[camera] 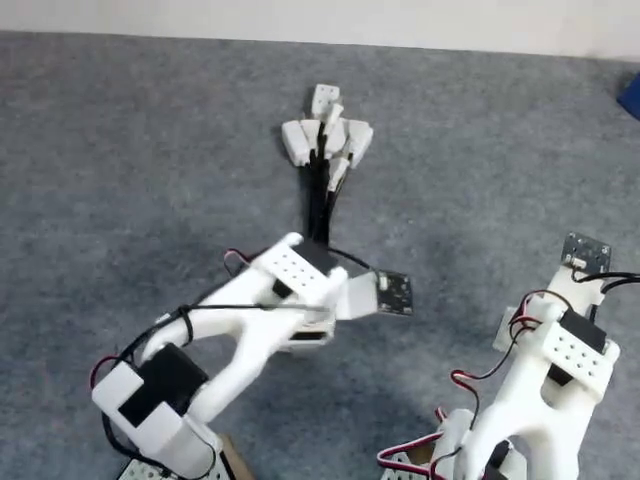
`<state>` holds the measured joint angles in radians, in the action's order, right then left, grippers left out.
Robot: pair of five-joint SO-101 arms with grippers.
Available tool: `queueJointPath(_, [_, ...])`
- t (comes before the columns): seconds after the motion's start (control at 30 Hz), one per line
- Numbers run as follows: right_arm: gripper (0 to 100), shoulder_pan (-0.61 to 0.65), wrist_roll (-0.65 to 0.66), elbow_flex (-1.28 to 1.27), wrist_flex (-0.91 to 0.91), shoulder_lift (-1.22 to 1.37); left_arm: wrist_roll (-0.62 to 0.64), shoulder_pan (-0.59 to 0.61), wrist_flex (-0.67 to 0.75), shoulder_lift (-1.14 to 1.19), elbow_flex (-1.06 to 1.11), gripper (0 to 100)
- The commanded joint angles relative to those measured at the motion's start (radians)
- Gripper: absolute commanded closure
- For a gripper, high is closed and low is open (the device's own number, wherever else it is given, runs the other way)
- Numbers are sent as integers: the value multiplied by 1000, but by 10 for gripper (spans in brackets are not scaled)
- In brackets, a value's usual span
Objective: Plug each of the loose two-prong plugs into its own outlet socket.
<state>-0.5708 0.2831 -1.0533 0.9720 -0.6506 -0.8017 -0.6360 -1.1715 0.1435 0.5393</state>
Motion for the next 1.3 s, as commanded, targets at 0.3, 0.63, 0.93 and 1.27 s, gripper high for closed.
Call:
queueJointPath(0.3, [735,12,14,15,10,-33,51,-39,29,4,-51,962])
queueJointPath(0.63, [735,12,14,15,10,-33,44,97,29,2,-125,728])
queueJointPath(0.93, [735,25,14,15,10,-33,43,257,-199,-1,-449,728])
queueJointPath(1.27, [735,64,14,1,10,-33,43,288,-354,8,-611,735])
